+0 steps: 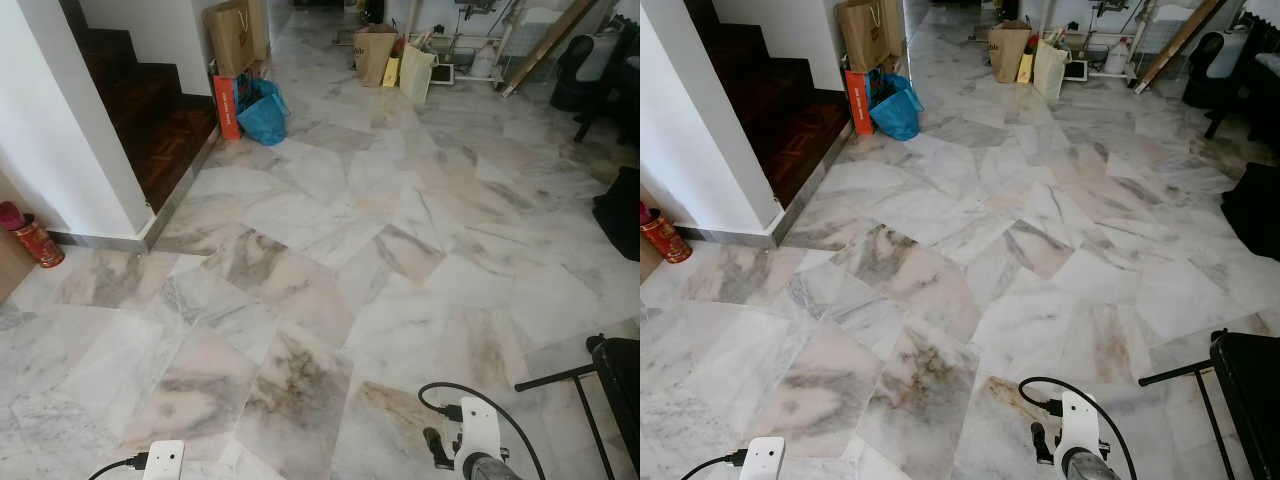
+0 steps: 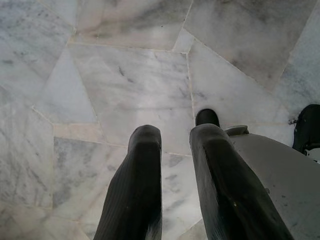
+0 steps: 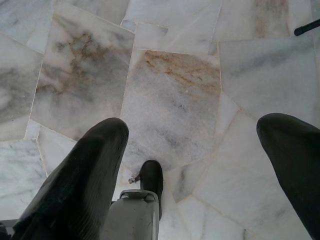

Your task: Hang hanger

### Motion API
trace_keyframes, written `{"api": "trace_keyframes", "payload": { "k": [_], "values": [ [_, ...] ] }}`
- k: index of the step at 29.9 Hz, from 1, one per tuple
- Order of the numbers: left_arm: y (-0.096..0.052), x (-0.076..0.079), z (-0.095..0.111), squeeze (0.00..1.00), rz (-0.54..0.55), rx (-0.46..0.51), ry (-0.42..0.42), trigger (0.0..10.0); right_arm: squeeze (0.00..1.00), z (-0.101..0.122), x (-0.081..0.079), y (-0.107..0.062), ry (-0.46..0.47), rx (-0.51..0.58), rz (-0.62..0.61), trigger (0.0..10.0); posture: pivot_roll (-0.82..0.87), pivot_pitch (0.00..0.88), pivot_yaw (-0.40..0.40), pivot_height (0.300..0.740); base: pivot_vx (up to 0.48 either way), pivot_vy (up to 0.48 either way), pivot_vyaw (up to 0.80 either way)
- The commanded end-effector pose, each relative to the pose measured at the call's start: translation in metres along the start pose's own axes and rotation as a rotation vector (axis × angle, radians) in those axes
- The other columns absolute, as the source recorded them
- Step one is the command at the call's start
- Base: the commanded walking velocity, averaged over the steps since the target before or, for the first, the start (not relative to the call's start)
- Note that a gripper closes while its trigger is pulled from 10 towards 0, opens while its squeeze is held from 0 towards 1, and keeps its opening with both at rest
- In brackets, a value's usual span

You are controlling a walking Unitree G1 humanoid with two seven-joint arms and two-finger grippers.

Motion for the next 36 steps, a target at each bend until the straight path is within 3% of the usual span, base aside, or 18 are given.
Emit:
{"api": "trace_keyframes", "payload": {
  "k": [1,36],
  "values": [
    [-0.0009,0.0213,0.0145,0.00,-0.158,0.080,0.038,10.0,0.00,-0.0096,-0.0153,-0.0016,0.084,-0.012,0.086,10.0,0.05,0.000,-0.053,0.740,0.000,0.000,0.00],
    [-0.0012,0.0218,0.0188,0.00,-0.159,0.106,0.029,10.0,0.00,-0.0070,-0.0199,-0.0013,0.102,0.003,0.101,10.0,0.07,0.000,-0.060,0.740,0.000,0.000,0.00]
  ]
}}
Point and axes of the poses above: a point about 5 cm out from each wrist's last joint towards the gripper, its own y axis pointing out of the wrist towards the gripper, its own z axis along the axis of the wrist's last joint, x = y × z, the point moved 4 cm from there along y, pointing out of the wrist towards the gripper, and after that the axes turned 9 degrees about -y, right-handed, at the moved point
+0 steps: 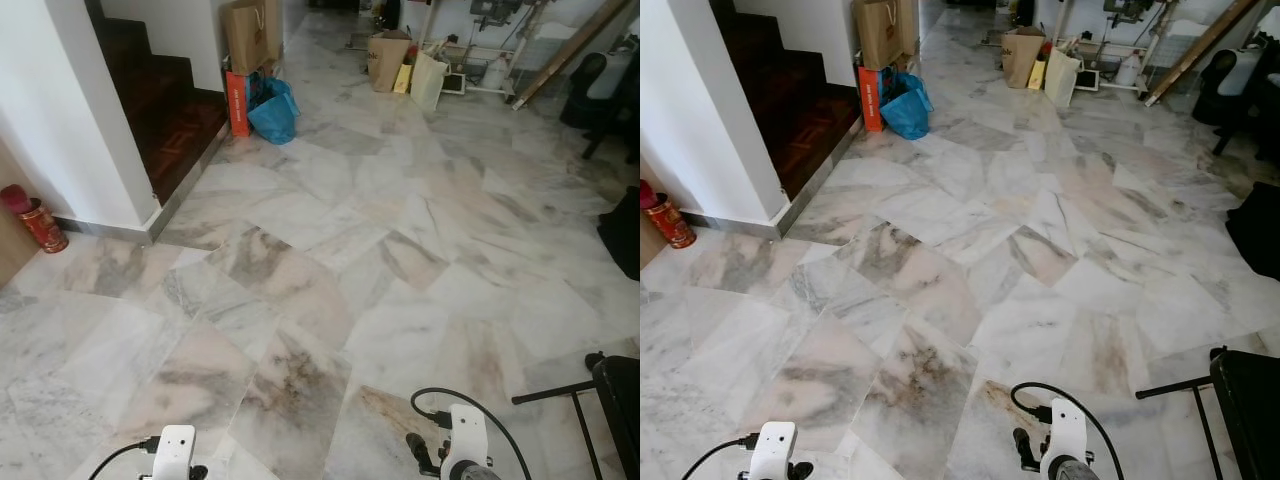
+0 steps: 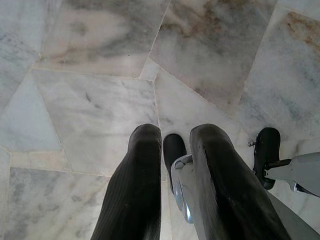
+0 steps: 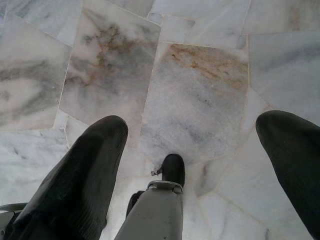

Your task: Hang hanger

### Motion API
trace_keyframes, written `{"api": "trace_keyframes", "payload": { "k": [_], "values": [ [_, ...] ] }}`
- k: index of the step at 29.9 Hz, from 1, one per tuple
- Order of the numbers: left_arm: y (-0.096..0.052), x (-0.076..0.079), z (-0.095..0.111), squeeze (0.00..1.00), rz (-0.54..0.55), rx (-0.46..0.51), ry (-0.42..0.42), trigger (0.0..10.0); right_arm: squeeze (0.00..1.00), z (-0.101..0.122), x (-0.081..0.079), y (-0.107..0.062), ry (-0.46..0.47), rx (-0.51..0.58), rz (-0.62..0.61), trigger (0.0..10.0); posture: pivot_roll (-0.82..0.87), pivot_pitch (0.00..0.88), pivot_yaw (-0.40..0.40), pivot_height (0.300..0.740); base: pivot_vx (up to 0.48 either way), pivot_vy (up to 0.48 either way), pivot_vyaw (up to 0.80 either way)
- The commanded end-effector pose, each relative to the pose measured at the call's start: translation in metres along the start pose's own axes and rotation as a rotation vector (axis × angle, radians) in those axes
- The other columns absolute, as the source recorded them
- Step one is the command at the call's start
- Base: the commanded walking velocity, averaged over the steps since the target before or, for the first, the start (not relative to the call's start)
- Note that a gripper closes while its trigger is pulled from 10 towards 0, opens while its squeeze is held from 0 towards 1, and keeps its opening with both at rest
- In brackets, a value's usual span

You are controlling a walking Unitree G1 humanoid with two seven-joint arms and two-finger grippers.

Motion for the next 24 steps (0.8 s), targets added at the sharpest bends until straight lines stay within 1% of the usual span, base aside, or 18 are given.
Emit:
{"api": "trace_keyframes", "payload": {
  "k": [1,17,19,24],
  "values": [
    [0.0001,0.0031,-0.0001,0.00,-0.013,0.005,0.010,10.0,0.00,0.0020,0.0029,-0.0002,0.018,0.008,-0.006,10.0,0.07,0.000,-0.060,0.740,0.000,0.000,0.00],
    [0.0008,0.0058,0.0015,0.00,-0.024,0.004,0.036,10.0,0.00,0.0004,0.0042,-0.0003,0.044,0.001,-0.019,10.0,0.09,0.000,-0.041,0.740,0.000,0.000,0.00],
    [0.0007,0.0032,0.0037,0.00,-0.020,0.009,0.032,10.0,0.00,-0.0005,0.0021,-0.0001,0.052,0.001,-0.020,10.0,0.09,0.000,-0.024,0.740,0.000,0.000,0.00],
    [0.0002,0.0010,0.0028,0.00,-0.023,0.003,0.048,10.0,0.00,-0.0020,-0.0012,0.0000,0.060,0.001,-0.016,10.0,0.08,0.000,-0.010,0.740,0.000,0.000,0.00]
  ]
}}
Point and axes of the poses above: a point about 5 cm out from each wrist's last joint towards the gripper, its own y axis pointing out of the wrist towards the gripper, its own z axis along the axis of the wrist's last joint, x = y × z, the point moved 4 cm from there along y, pointing out of the wrist towards the gripper, and after that the axes turned 9 degrees about -y, right-handed, at the moved point
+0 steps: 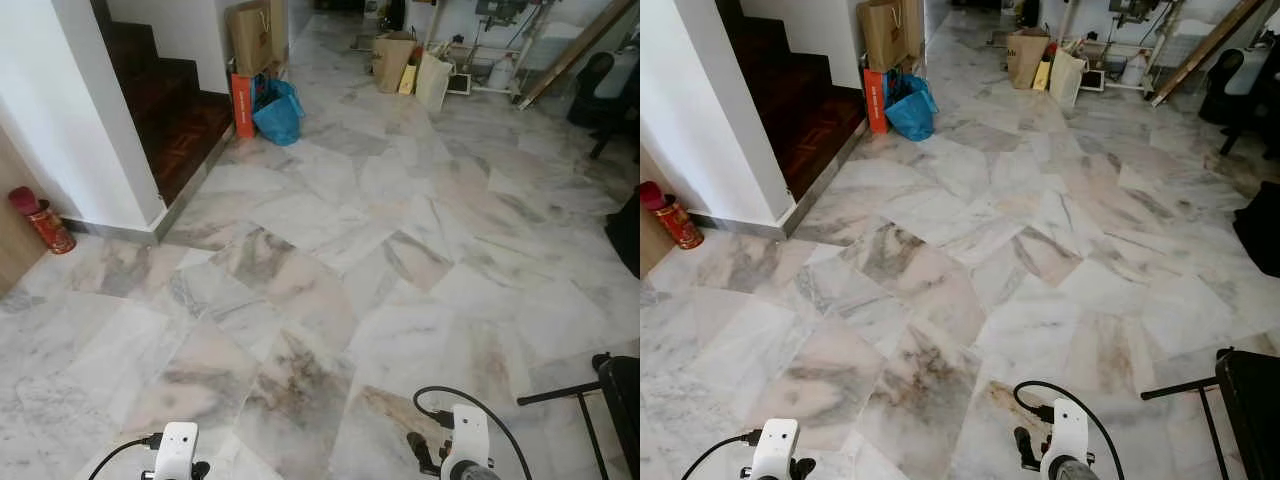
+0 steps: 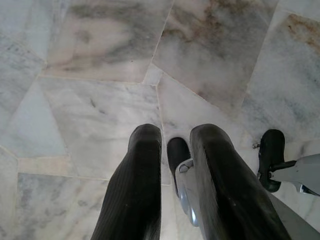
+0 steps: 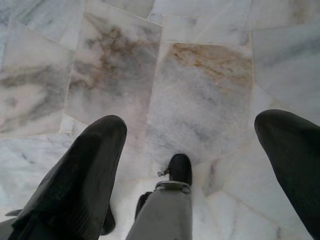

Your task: Hang hanger

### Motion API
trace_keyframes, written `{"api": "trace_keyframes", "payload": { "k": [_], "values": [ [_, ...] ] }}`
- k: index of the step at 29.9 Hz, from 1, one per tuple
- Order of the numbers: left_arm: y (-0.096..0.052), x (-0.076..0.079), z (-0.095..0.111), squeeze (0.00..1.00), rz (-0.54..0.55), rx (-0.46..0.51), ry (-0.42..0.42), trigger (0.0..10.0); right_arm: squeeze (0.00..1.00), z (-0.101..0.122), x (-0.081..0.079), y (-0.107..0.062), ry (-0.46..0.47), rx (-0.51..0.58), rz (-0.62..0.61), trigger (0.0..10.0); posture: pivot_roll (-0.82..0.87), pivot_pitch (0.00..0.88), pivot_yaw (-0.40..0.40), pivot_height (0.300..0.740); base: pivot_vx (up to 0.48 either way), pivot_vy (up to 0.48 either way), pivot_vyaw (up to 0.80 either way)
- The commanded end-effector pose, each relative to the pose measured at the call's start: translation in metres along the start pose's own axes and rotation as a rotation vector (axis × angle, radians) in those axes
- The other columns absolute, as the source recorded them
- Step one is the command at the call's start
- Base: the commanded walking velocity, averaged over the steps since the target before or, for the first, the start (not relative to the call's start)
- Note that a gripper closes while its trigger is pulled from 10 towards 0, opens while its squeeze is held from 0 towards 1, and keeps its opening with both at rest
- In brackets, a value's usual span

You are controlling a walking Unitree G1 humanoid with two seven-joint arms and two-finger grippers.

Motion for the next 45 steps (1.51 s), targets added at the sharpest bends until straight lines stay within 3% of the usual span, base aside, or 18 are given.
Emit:
{"api": "trace_keyframes", "payload": {
  "k": [1,19,45],
  "values": [
    [0.000,-0.002,-0.001,0.00,-0.008,-0.014,0.029,10.0,0.00,-0.002,-0.001,0.000,0.025,-0.002,-0.007,10.0,0.08,0.000,-0.007,0.740,-0.240,0.000,0.00],
    [-0.002,-0.008,-0.002,0.00,0.021,-0.003,-0.007,10.0,0.00,0.000,0.003,-0.001,0.018,0.008,-0.013,10.0,0.08,0.000,-0.033,0.740,-0.313,0.000,0.00],
    [0.000,0.001,0.000,0.00,0.001,-0.001,-0.013,10.0,0.00,0.007,0.007,0.000,0.024,0.025,-0.019,10.0,0.07,0.000,-0.039,0.740,-0.344,0.000,0.00]
  ]
}}
Point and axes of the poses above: a point about 5 cm out from each wrist's last joint towards the gripper, its own y axis pointing out of the wrist towards the gripper, its own z axis along the axis of the wrist's last joint, x = y × z, the point moved 4 cm from there along y, pointing out of the wrist towards the gripper, and after that the axes turned 9 degrees about -y, right-handed, at the moved point
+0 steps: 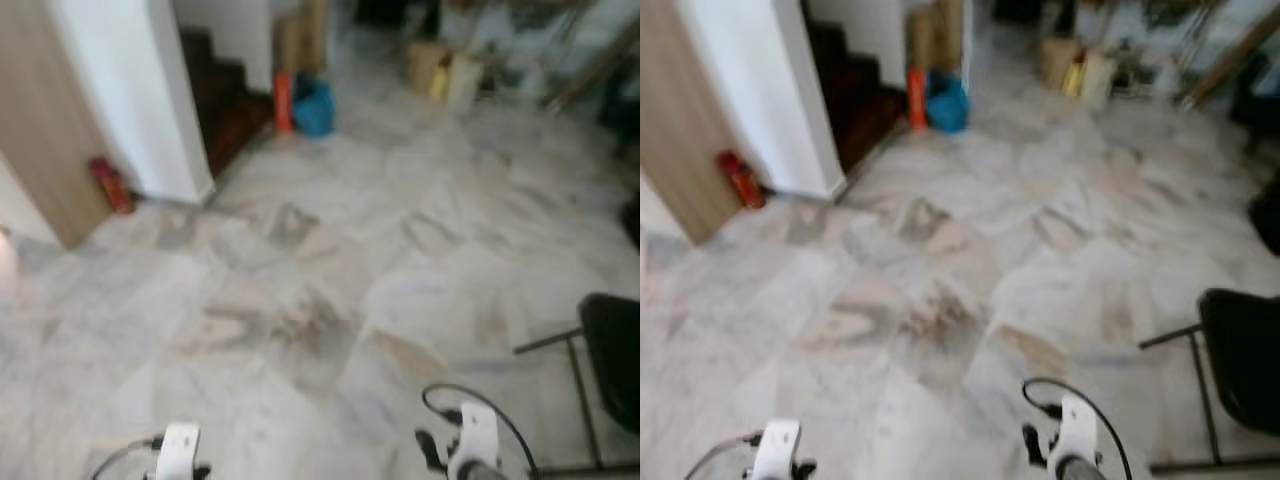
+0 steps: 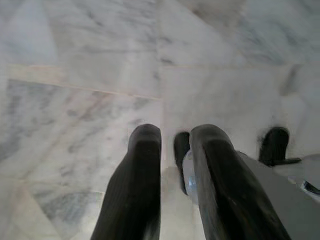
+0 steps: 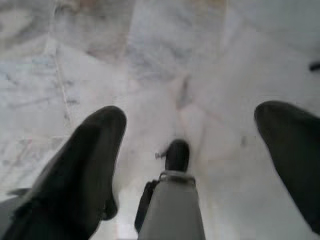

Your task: Hang hanger

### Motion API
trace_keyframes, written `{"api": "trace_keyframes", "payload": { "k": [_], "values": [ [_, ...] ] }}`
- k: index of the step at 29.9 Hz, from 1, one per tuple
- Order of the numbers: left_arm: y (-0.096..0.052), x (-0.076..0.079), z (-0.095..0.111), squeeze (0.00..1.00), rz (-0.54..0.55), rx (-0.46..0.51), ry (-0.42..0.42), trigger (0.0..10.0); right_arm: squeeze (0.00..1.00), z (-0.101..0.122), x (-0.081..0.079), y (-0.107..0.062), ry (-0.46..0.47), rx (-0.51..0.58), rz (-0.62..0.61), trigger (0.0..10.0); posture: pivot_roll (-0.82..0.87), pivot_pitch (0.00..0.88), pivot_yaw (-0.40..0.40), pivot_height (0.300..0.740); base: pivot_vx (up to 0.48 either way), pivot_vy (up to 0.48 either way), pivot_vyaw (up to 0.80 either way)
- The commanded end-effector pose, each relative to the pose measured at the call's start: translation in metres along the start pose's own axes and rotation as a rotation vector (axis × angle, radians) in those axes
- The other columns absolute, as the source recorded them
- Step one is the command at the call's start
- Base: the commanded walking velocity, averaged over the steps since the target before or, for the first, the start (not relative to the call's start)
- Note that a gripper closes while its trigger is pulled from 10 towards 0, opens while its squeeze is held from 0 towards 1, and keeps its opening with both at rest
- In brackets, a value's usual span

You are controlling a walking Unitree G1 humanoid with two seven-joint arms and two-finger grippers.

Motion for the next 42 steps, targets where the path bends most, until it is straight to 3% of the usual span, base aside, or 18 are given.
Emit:
{"api": "trace_keyframes", "payload": {
  "k": [1,14,42],
  "values": [
    [-0.0005,0.0019,-0.0054,0.00,-0.004,-0.018,-0.009,10.0,0.00,0.0054,0.0021,0.0007,0.011,0.013,-0.008,10.0,0.07,0.000,-0.039,0.740,-0.345,0.000,0.00],
    [-0.0004,0.0035,-0.0062,0.00,-0.004,-0.020,-0.014,10.0,0.00,0.0042,0.0032,0.0004,0.007,0.006,-0.006,10.0,0.07,0.000,-0.043,0.740,-0.346,0.000,-0.69],
    [0.0000,0.0059,-0.0065,0.00,-0.009,-0.023,-0.013,10.0,0.00,0.0012,0.0025,0.0000,-0.001,0.000,-0.007,10.0,0.06,0.000,-0.041,0.740,-0.347,0.000,0.00]
  ]
}}
Point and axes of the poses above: a point about 5 cm out from each wrist's last joint towards the gripper, its own y axis pointing out of the wrist towards the gripper, its own z axis along the axis of the wrist's last joint, x = y × z, the point moved 4 cm from there along y, pointing out of the wrist towards the gripper, and after that the axes turned 9 degrees about -y, right-handed, at the moved point
